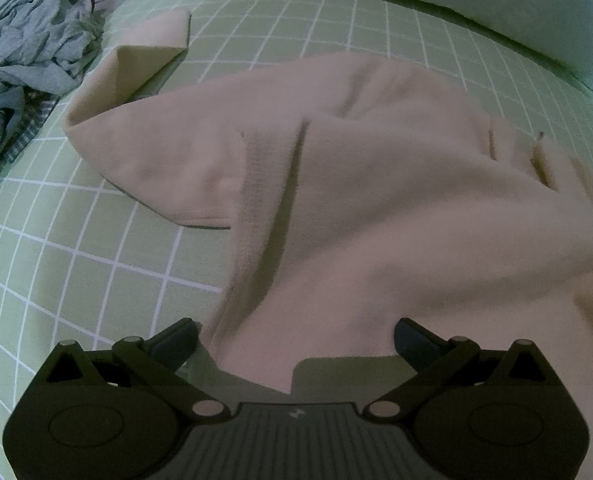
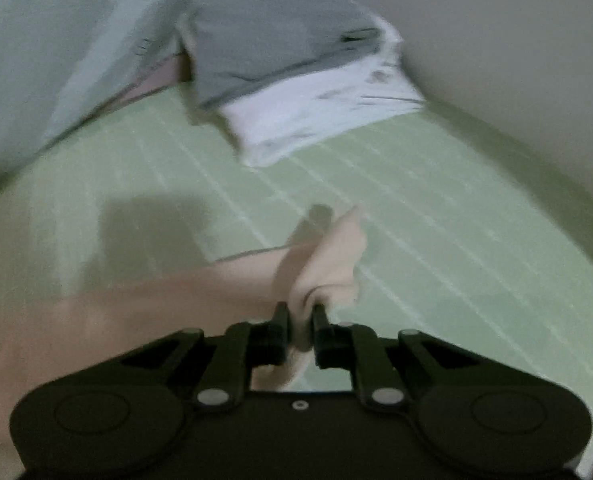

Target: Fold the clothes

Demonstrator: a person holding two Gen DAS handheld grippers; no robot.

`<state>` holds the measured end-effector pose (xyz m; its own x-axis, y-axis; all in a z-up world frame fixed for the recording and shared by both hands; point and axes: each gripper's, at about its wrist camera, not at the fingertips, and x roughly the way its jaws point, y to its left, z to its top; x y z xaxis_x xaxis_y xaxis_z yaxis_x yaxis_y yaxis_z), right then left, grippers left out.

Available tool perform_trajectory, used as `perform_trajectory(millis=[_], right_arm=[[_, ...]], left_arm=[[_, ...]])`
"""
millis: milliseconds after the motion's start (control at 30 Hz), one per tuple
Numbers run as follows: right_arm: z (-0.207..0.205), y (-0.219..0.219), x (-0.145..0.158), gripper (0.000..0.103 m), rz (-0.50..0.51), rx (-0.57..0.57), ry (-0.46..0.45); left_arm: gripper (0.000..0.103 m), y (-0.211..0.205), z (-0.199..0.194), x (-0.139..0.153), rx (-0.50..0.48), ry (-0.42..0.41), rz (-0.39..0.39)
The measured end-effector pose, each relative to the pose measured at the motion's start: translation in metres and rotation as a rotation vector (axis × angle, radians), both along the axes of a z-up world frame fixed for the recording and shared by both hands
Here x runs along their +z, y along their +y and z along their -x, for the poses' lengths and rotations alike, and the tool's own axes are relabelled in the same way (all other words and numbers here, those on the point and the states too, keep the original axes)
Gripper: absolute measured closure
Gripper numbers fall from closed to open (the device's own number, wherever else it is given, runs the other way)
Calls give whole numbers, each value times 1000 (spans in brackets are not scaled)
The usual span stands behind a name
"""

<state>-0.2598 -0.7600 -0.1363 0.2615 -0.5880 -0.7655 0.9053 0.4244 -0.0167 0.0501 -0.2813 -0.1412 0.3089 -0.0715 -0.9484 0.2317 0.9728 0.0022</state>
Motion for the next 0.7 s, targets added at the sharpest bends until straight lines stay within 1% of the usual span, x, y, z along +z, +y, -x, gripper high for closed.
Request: perform_trajectory(millis=[67, 133, 167, 200, 233, 267, 300, 333, 367, 400, 500, 567, 633, 700], right_arm=[[16, 7, 2, 91, -15, -65, 6], [19, 13, 3, 88, -14, -86, 54], [20, 16, 4, 81, -12, -93, 83], [17, 19, 5, 70, -4, -93, 122], [12, 21, 6, 66, 10, -86, 158], [7, 23, 7, 57, 21, -72, 170], [1, 26, 10, 51, 28, -53, 161], [-7, 28, 13, 47, 30, -32, 144], [-17, 32, 16, 39, 33, -3, 122], [-28, 36, 18, 35, 38, 34, 100], [-74, 55, 25, 32, 47, 220, 46], [-109, 71, 27, 31, 30, 357, 7], [-142, 88, 25, 28, -2, 480, -29], [-173, 106, 22, 28, -27, 592, -51]], left_arm=[[0, 0, 1, 0, -2, -6, 1], [0, 1, 1, 0, -6, -12, 3], [0, 1, 1, 0, -9, -12, 3], [0, 1, 1, 1, -13, -12, 3], [0, 1, 1, 1, -16, -11, 3], [0, 1, -1, 1, -18, -4, 3], [0, 1, -2, 1, -20, 7, 3], [0, 2, -5, 2, -18, 23, 8], [0, 4, -7, 2, -17, 41, 14], [0, 6, -9, 6, -7, 47, 33], [0, 17, -15, 25, 22, 3, 110], [0, 24, -22, 42, 22, -53, 145], [0, 27, -29, 61, 11, -168, 133], [0, 25, -41, 73, -41, -243, 118]])
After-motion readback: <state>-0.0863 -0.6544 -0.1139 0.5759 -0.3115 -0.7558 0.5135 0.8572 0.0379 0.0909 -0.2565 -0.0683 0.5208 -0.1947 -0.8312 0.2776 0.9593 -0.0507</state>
